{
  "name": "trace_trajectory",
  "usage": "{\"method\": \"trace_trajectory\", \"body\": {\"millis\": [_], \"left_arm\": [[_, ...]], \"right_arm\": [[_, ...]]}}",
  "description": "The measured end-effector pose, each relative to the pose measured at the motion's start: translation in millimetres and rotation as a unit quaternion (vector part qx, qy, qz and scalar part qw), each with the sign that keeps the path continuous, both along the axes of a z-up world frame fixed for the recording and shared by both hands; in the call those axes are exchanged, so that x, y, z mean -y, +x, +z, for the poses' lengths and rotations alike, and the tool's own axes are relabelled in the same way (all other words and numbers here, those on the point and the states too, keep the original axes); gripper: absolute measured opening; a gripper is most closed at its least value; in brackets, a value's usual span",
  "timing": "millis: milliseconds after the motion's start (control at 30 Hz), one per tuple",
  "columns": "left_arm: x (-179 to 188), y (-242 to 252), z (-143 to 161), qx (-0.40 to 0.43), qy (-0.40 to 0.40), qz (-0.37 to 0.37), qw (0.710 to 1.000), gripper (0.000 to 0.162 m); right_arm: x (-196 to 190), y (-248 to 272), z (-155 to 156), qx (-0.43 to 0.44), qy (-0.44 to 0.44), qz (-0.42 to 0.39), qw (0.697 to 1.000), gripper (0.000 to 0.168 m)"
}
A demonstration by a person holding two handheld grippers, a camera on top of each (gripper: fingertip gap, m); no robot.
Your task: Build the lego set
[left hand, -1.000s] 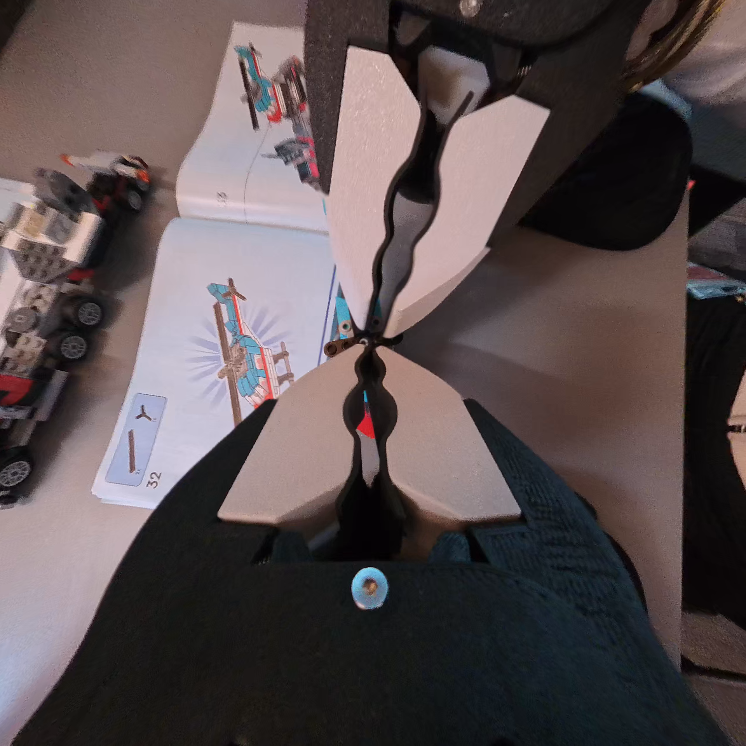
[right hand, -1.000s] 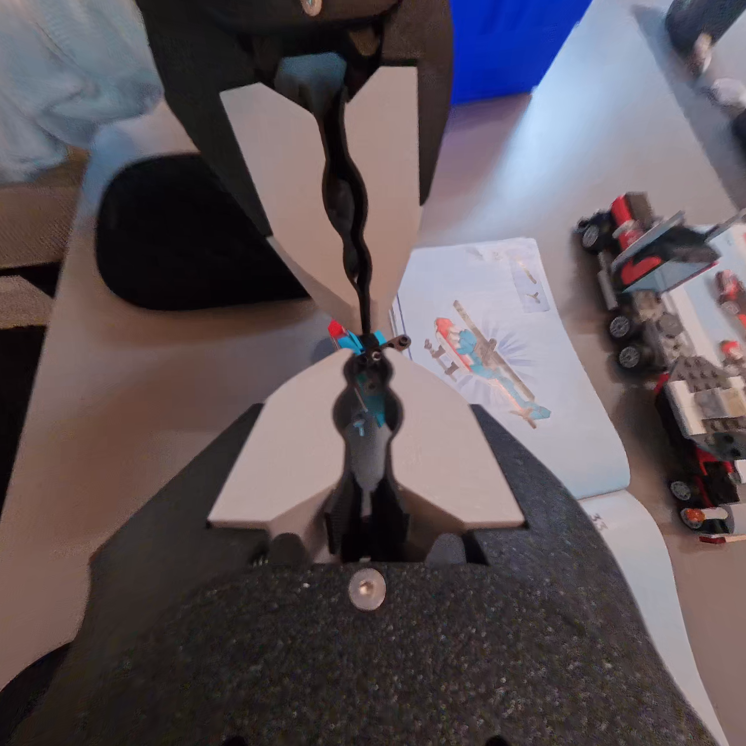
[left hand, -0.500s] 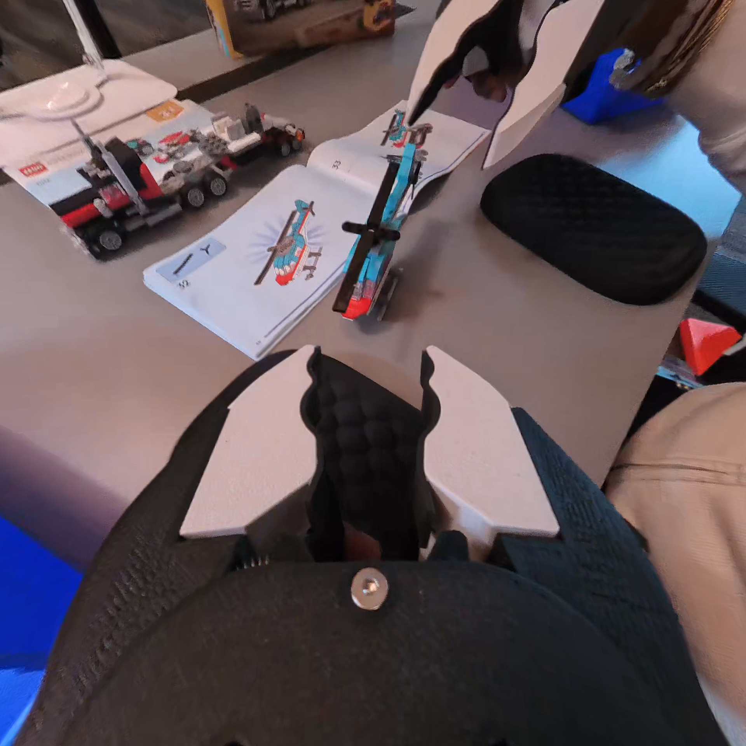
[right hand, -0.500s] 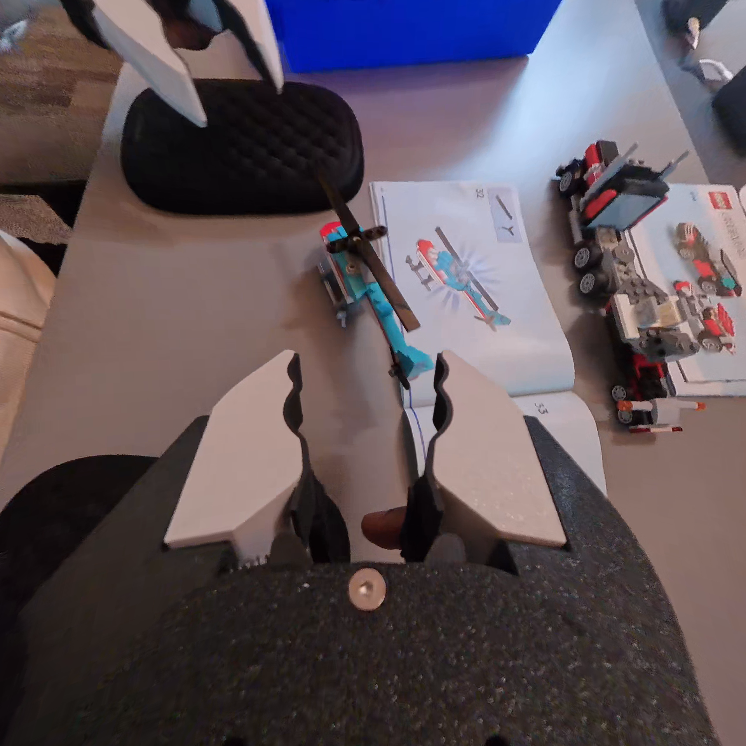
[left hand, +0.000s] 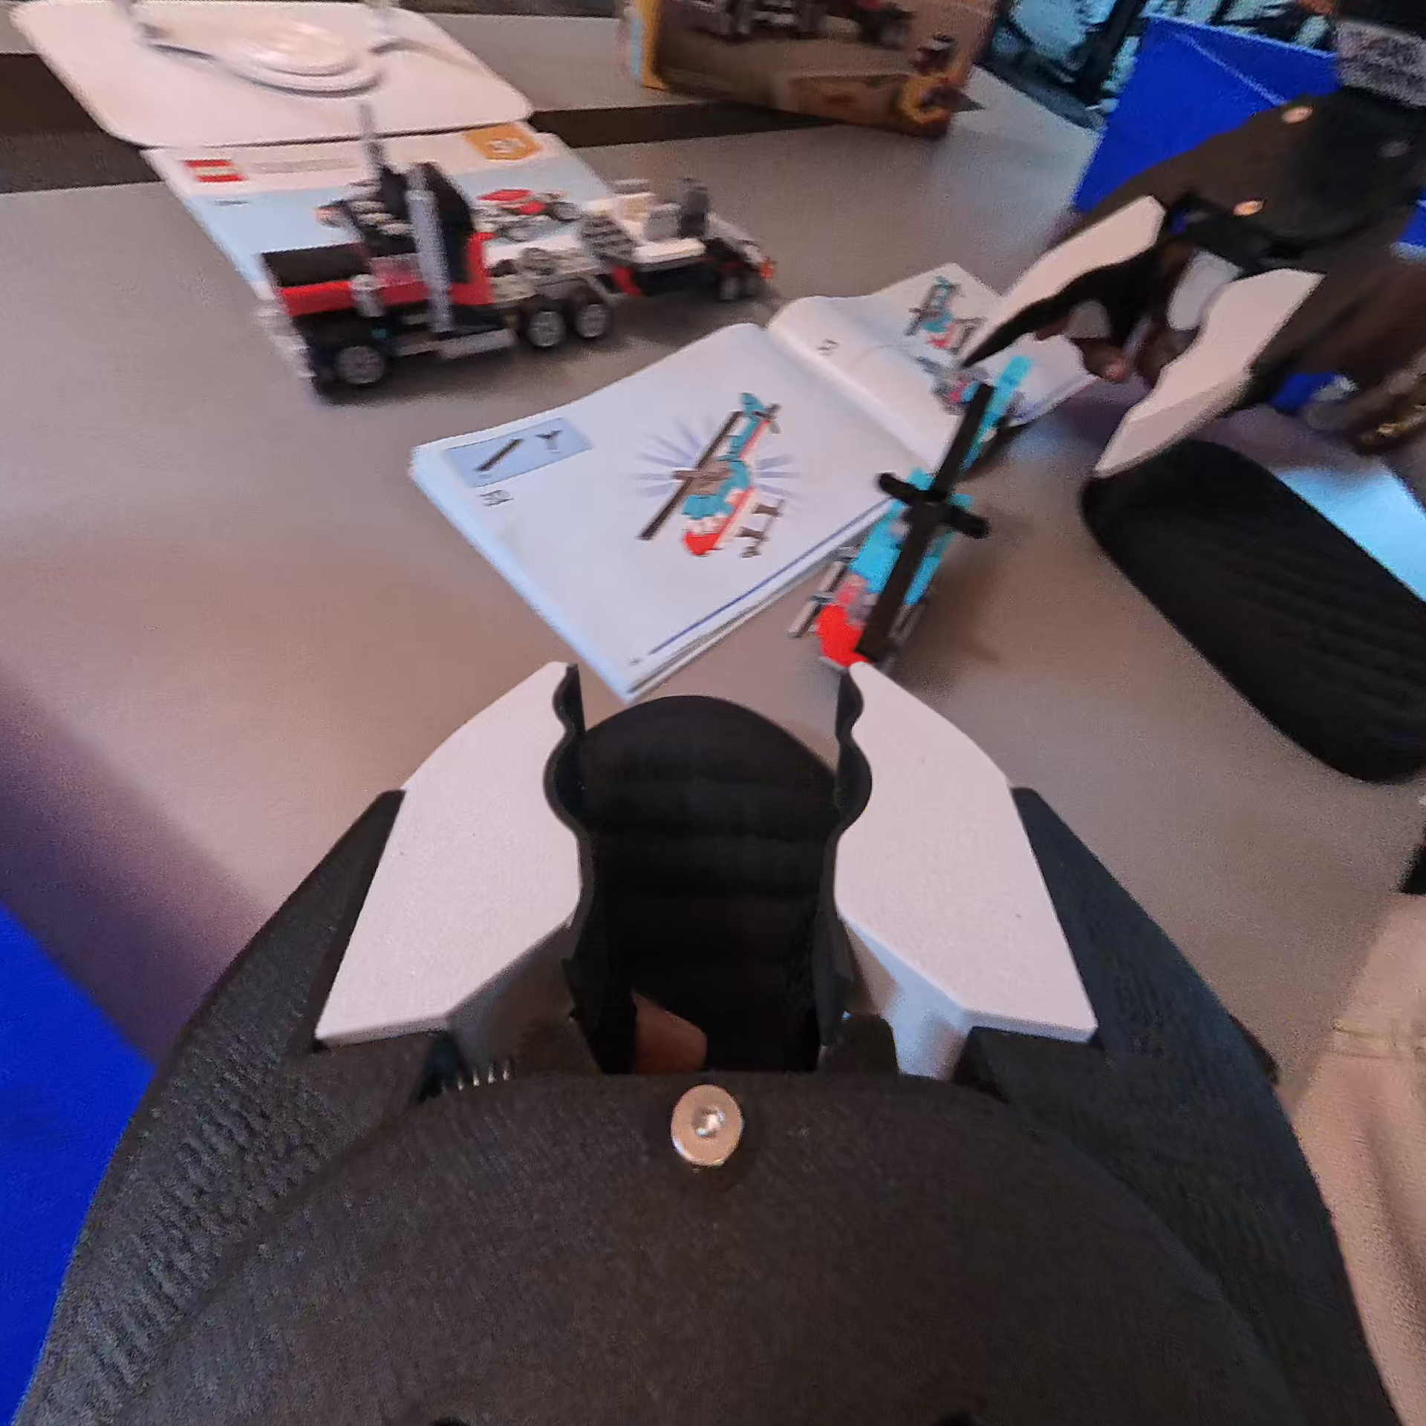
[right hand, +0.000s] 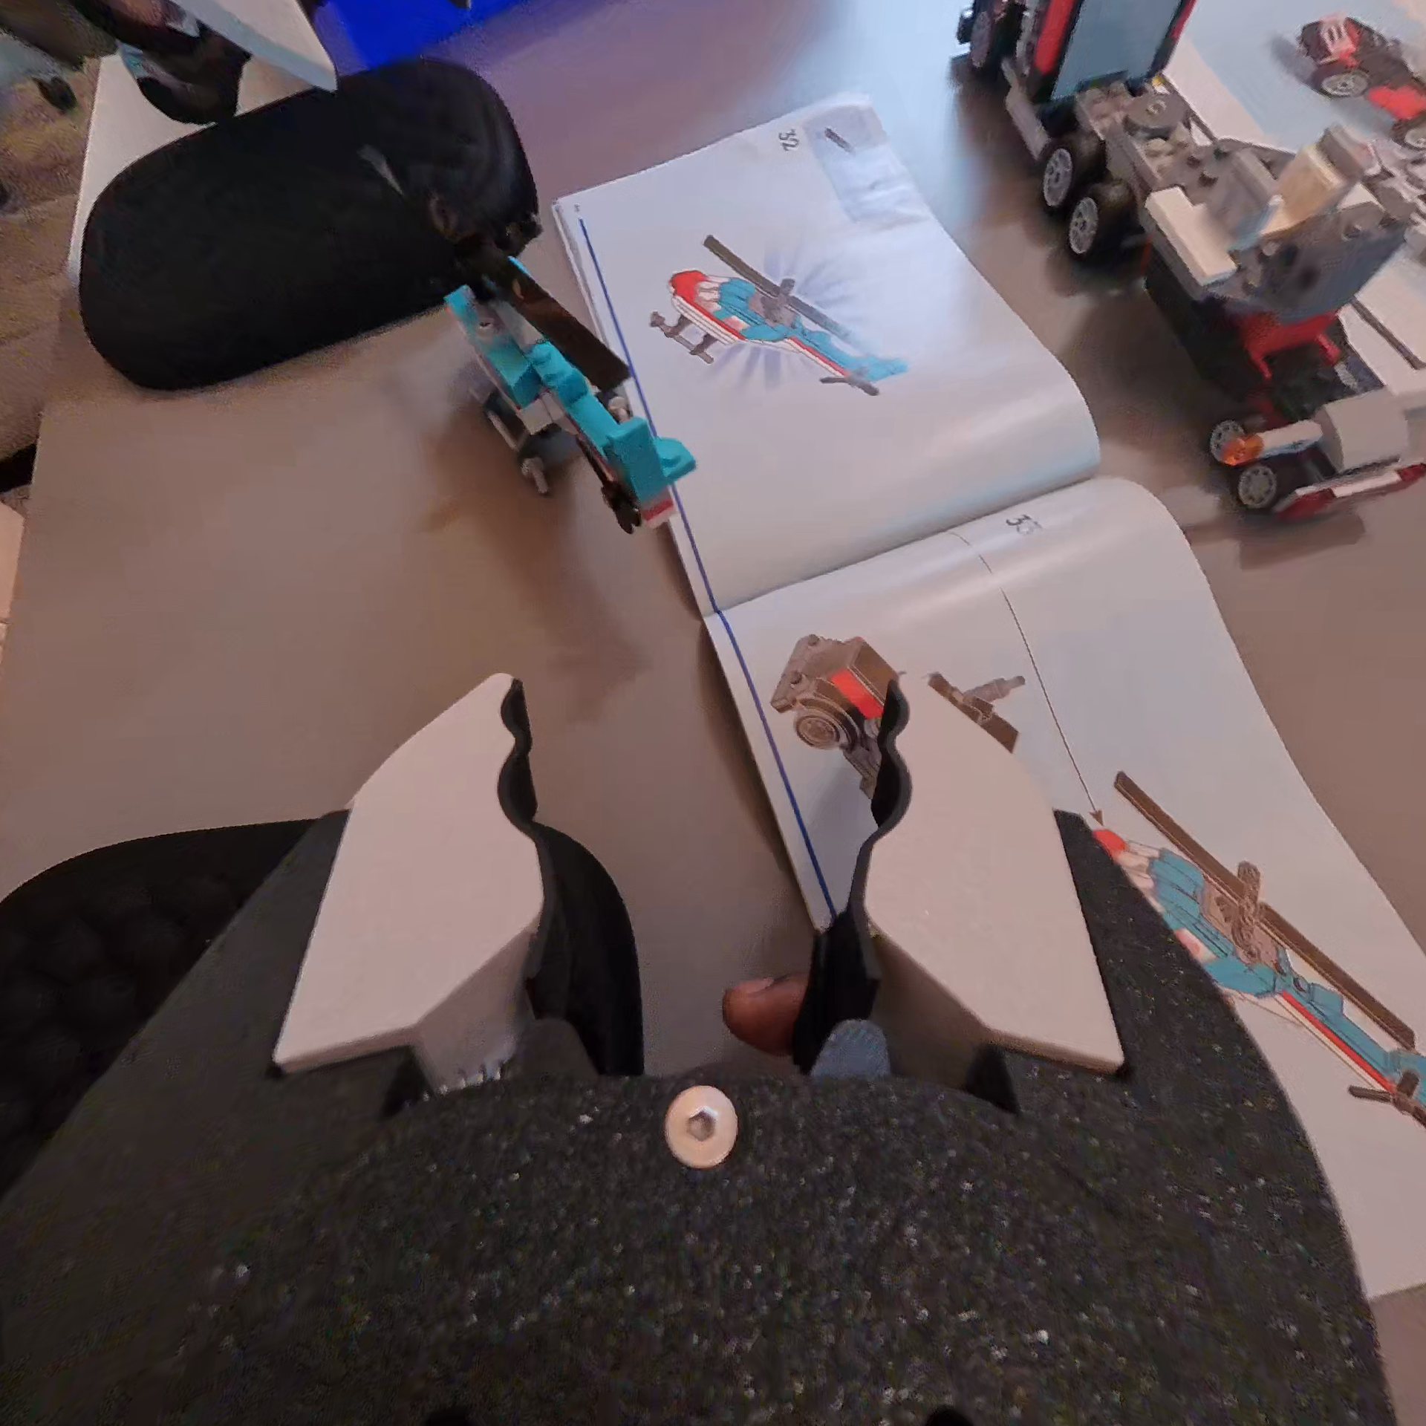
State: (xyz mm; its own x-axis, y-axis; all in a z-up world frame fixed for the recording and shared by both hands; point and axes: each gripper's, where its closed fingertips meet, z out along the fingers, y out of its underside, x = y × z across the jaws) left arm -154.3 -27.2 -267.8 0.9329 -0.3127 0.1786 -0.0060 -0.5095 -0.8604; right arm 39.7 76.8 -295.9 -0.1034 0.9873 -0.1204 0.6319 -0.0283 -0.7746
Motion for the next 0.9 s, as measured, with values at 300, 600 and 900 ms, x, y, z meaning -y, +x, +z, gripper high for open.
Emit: {"method": "trace_trajectory", "body": {"millis": [300,600,900], "left_arm": [[29,-90,51,-0.247,0.129,0.252,0.927,0.042],[37,-121,3,-0.252,0.026,0.250,0.934,0.027],[31,-168,8,-0.195,0.061,0.238,0.949,0.006]], "right_arm": [[-7,1,8,-0.019,0.020,-0.030,0.999,0.085],[-13,11,21,-0.025,0.052,-0.101,0.993,0.085],[-21,45,28,-0.028,0.072,-0.209,0.975,0.083]]}}
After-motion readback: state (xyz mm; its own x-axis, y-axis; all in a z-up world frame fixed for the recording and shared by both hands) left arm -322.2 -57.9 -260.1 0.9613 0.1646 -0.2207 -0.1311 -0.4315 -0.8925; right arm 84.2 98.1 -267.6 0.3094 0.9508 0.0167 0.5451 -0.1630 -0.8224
